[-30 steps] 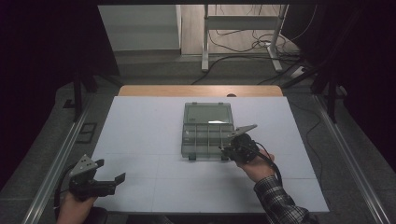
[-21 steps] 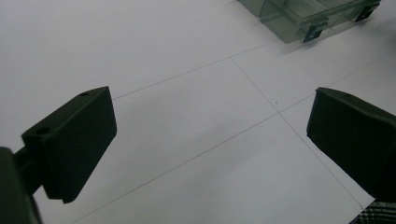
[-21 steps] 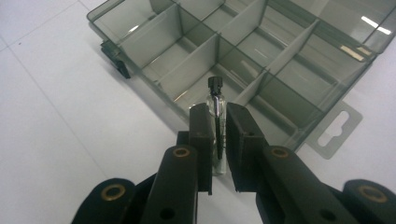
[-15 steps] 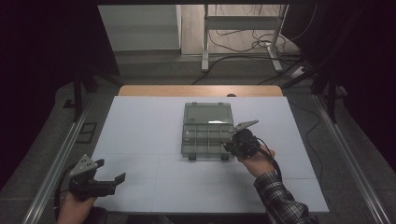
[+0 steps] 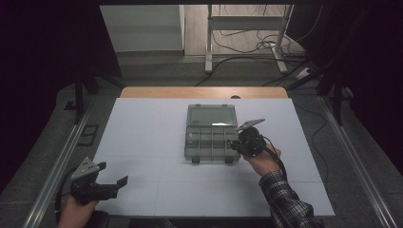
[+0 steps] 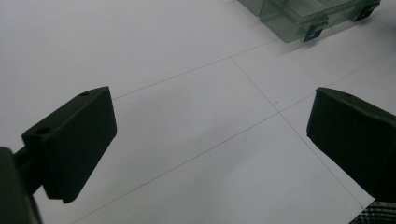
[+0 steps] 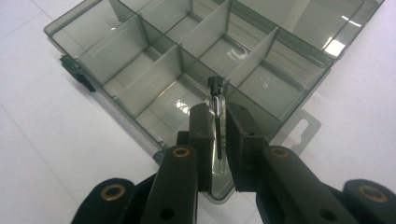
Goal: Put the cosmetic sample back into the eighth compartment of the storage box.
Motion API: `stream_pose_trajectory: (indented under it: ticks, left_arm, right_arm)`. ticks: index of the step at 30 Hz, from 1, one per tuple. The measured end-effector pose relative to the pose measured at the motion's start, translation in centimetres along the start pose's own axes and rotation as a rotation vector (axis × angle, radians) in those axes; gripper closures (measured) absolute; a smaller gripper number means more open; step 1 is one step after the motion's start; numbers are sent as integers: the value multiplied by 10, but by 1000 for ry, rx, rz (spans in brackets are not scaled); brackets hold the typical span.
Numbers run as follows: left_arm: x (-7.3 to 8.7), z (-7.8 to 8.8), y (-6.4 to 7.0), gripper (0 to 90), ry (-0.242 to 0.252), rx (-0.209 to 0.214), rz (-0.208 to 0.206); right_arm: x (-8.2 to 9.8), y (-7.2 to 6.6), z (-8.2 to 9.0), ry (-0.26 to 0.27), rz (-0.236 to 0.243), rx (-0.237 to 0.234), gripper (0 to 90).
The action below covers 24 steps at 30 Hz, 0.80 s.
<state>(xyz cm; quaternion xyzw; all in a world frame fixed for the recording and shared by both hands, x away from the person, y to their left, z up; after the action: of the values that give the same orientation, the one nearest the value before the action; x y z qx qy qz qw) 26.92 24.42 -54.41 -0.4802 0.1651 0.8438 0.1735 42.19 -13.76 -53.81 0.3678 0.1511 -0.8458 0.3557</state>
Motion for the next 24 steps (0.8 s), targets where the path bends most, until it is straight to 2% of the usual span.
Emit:
stream_pose_trajectory:
  ticks: [9,24]
  left_arm:
    - [0,0,0,22,-3,-1,-3]
    - [0,0,0,22,-6,0,-5]
  right_arm:
    - [3,7,-5,-14,-1,19,809]
    - [10,5,-17,-52,23,36,806]
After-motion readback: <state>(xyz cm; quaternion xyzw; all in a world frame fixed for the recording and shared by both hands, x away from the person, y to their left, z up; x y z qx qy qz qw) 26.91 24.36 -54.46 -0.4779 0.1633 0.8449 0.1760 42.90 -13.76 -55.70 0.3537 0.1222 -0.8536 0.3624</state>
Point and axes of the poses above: each handheld gripper's, and its own axes: z roughly backward along the jaws, x roughly out of its underside, y roughly to its right, the point moved 10 cm from there along -z, roughly forward along the jaws, and after that the axes turned 9 degrees about y, right-handed, at the moved point
